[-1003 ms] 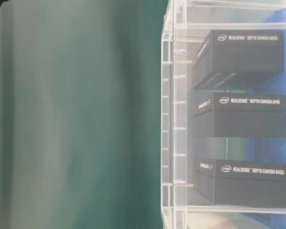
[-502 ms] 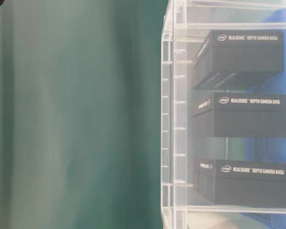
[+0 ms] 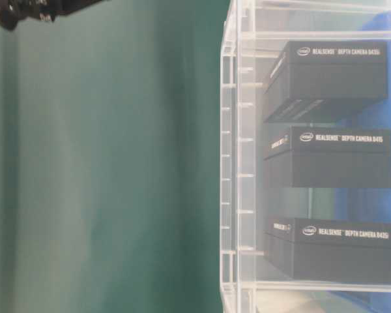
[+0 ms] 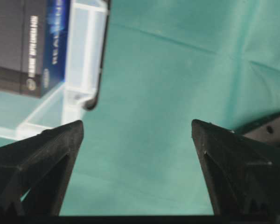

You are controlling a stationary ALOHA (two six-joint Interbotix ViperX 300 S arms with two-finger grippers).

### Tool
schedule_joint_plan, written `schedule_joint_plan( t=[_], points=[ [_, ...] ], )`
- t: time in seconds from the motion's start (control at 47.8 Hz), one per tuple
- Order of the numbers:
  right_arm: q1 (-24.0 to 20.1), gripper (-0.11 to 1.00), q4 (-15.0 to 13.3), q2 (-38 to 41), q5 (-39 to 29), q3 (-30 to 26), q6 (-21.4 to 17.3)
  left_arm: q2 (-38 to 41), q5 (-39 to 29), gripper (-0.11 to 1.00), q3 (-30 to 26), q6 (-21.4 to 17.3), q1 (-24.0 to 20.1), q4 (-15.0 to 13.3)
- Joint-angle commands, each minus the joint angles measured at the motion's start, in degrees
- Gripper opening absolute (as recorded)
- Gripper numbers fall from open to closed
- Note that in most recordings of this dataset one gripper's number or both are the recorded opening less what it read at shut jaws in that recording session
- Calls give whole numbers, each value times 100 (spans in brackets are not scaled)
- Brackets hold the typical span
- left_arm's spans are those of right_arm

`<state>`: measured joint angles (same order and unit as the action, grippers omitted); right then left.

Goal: Take the box out of the case with both arms.
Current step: 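Move both grippers over the bin above the outer black boxes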

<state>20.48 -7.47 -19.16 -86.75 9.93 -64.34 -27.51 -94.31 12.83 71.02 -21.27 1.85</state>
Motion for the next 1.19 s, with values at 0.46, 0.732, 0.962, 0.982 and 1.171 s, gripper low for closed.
schedule_joint_plan(
  t=[0.46, 0.732, 0.962, 0.982, 1.171],
  points=[
    [-316, 94, 79, 1090, 571, -967, -325, 1573, 176, 86, -1564, -220, 141, 18],
    [-396, 94, 185, 1494, 703, -1318, -272, 2347, 185, 85, -2399, -343, 246, 18],
    [-396, 94, 220, 1679, 721, -1468, -229, 2830, 193, 86, -2892, -431, 396, 18],
    [-404, 94, 229, 1705, 721, -1485, -220, 2865, 185, 85, -2936, -422, 396, 18],
    [-404, 94, 229, 1854, 738, -1573, -149, 3103, 193, 85, -3138, -413, 457, 18]
  ],
)
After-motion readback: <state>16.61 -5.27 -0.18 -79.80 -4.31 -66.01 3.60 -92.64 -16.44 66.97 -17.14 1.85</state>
